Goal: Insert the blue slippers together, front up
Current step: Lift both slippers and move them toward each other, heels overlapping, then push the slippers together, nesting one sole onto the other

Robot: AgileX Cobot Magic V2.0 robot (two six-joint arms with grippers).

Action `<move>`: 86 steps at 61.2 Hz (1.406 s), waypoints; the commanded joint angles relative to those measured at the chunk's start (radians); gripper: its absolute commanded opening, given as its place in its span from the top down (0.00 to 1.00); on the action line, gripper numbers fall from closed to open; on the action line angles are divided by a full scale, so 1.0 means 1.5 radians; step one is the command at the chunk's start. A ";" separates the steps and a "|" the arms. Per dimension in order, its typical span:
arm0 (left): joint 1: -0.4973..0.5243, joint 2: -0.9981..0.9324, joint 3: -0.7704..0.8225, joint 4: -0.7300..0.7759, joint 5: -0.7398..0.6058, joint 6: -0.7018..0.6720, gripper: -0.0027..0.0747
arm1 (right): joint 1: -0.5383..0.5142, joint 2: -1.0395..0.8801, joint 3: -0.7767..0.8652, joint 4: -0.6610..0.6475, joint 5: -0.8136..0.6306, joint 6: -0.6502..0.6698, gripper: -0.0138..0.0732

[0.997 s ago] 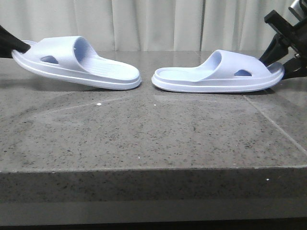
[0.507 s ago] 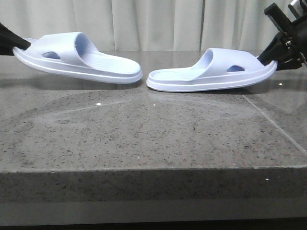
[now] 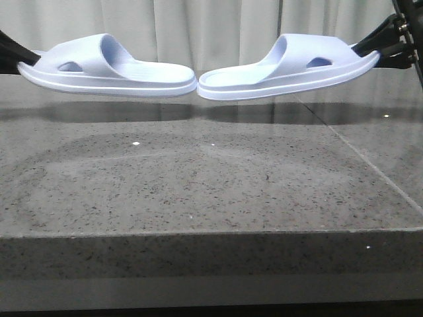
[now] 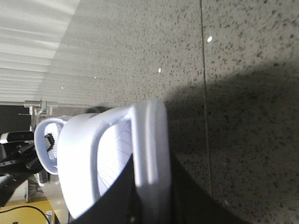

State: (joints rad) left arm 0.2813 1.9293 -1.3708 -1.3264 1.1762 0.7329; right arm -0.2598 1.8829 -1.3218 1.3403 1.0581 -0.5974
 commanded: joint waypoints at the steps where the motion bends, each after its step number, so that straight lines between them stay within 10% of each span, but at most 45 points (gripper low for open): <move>1: -0.002 -0.037 -0.018 -0.049 0.062 -0.004 0.99 | -0.015 -0.035 -0.016 0.065 0.049 -0.011 0.97; 86: -0.066 -0.037 -0.017 -0.100 0.061 -0.023 0.99 | 0.175 0.035 -0.016 0.186 -0.077 -0.023 0.97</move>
State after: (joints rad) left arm 0.2029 1.9293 -1.3708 -1.3684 1.1704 0.7068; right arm -0.0122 1.9853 -1.3218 1.5411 0.9134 -0.6142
